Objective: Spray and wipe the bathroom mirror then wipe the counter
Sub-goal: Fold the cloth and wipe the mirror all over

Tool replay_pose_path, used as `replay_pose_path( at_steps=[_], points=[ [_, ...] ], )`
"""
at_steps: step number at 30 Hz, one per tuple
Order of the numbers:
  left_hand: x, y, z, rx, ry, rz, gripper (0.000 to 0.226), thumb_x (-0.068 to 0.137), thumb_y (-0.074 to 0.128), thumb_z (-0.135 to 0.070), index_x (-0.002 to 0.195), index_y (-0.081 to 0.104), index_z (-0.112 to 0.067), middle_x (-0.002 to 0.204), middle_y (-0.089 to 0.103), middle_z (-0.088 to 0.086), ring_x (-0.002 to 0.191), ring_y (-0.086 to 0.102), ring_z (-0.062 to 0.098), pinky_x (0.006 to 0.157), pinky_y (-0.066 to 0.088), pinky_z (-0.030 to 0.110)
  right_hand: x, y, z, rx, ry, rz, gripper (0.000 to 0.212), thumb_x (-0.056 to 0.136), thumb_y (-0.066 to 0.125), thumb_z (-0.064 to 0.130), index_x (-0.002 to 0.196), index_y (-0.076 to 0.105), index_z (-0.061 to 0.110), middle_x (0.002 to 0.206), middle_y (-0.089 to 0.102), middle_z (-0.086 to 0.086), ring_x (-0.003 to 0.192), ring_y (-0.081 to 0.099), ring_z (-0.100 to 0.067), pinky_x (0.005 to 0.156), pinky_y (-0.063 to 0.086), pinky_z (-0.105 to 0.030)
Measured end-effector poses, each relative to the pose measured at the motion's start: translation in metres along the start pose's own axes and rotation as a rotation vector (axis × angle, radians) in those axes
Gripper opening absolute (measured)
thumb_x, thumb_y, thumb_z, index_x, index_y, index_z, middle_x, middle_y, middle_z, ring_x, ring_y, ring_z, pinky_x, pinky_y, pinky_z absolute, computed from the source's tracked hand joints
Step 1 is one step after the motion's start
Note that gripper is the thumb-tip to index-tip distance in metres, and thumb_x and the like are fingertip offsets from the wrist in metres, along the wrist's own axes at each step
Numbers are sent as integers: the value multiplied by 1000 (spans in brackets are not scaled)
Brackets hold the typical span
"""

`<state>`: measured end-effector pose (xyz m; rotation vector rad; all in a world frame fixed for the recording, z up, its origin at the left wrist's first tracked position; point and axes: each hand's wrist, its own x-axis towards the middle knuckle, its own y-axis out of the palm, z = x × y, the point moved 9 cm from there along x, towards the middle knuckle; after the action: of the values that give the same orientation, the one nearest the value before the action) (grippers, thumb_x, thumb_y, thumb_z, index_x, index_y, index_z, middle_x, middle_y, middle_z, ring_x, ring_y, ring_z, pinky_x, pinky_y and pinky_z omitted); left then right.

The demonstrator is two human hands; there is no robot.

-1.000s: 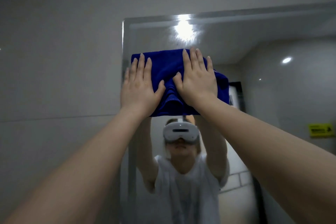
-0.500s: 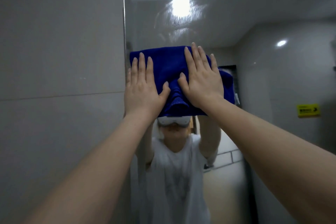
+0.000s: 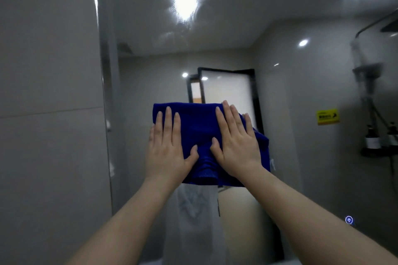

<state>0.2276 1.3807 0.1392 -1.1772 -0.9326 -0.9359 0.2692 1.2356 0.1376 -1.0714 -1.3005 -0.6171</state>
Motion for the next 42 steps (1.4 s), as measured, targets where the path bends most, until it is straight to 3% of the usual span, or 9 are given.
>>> replay_pose_path(
  at_steps=[4, 7, 9, 13, 18, 28, 42],
  points=[
    [-3, 5, -14, -15, 5, 40, 87, 83, 33, -56, 149, 11, -5, 157, 10, 15, 145, 7, 28, 117, 11, 41, -9, 0, -14, -4, -25, 6, 71, 90, 33, 43, 151, 16, 12, 159, 17, -11, 145, 18, -23, 117, 9, -44],
    [28, -9, -21, -14, 13, 27, 91, 81, 28, -62, 149, -2, -9, 156, -6, 8, 145, -6, 20, 116, 4, 37, 18, -7, -26, -9, -19, 6, 72, 89, 30, 45, 152, 16, 13, 159, 17, -10, 146, 19, -23, 118, 13, -46],
    [67, -25, -27, -41, 9, 5, 91, 84, 31, -63, 150, -7, -13, 158, -13, 4, 144, -14, 16, 116, -5, 33, 47, -18, -40, 6, 16, 2, 73, 89, 21, 47, 153, 7, 15, 161, 9, -8, 148, 12, -22, 118, 8, -47],
    [130, -48, -42, -3, -9, -35, 90, 87, 36, -59, 152, -5, -12, 159, -13, 6, 146, -13, 20, 118, -4, 34, 106, -41, -64, 8, 26, -9, 75, 85, 5, 49, 153, -5, 19, 162, -6, -4, 149, -4, -18, 119, -2, -44],
    [202, -63, -56, 59, -15, -46, 86, 92, 30, -59, 151, -11, -10, 158, -17, 10, 146, -15, 24, 120, -3, 37, 171, -64, -90, 1, 21, -63, 66, 98, 22, 43, 154, -4, 19, 162, -8, -3, 148, -8, -16, 119, -5, -44],
    [318, -88, -96, 44, -22, -87, 83, 94, 29, -58, 151, -6, -11, 159, -12, 10, 146, -12, 25, 119, -3, 37, 279, -107, -161, 5, -4, -152, 64, 98, 22, 44, 154, 3, 19, 162, 0, -2, 149, -2, -14, 120, -1, -46],
    [328, -59, -250, -2, 76, -121, 79, 94, 29, -56, 153, -2, -13, 160, -8, 9, 146, -11, 25, 119, -4, 38, 233, -124, -311, 16, 78, -125, 63, 99, 25, 41, 154, 5, 18, 162, 1, -1, 149, -1, -14, 119, -1, -48]
  ],
)
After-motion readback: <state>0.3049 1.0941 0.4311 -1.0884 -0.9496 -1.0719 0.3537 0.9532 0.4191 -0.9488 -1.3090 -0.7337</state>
